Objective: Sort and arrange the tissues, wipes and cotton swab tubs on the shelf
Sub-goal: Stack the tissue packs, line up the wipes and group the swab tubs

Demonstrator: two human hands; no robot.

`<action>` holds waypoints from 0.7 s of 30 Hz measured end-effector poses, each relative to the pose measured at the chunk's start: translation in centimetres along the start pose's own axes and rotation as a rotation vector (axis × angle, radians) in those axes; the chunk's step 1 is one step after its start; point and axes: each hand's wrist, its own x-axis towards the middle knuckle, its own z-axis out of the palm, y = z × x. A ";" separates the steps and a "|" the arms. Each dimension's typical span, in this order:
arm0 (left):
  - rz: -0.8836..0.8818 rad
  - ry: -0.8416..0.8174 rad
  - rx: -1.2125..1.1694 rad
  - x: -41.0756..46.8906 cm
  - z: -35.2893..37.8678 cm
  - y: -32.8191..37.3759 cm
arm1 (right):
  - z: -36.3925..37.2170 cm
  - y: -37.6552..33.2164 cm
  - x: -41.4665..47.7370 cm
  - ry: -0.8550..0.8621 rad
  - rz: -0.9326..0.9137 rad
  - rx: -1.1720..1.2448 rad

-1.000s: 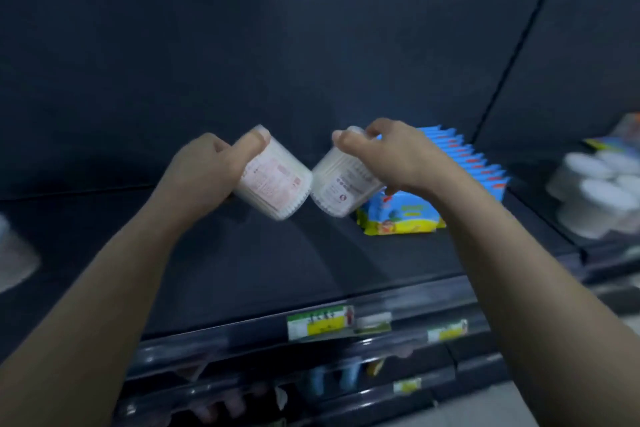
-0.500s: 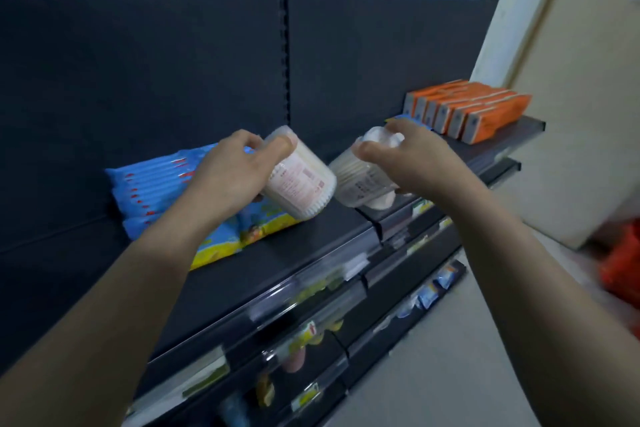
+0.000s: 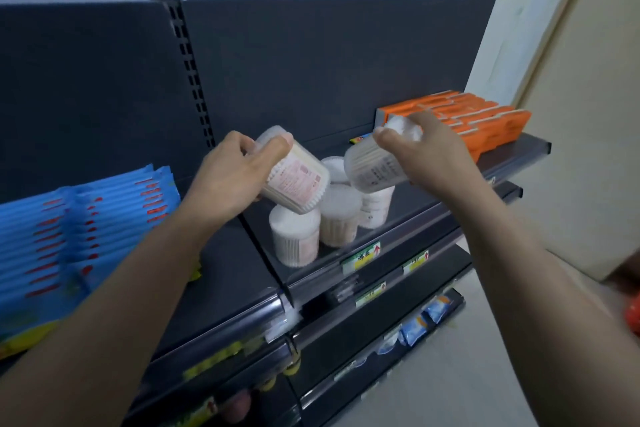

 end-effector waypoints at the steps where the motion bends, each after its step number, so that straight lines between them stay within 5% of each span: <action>1: 0.000 0.012 0.003 0.8 0.3 0.1 | 0.2 0.3 1.0 0.003 -0.011 0.000; 13: -0.010 0.041 0.044 11.2 3.7 -0.2 | 2.8 1.9 12.1 0.001 -0.095 -0.044; 21: -0.113 0.137 0.140 14.2 4.1 -2.5 | 6.9 1.8 17.4 -0.147 -0.168 -0.017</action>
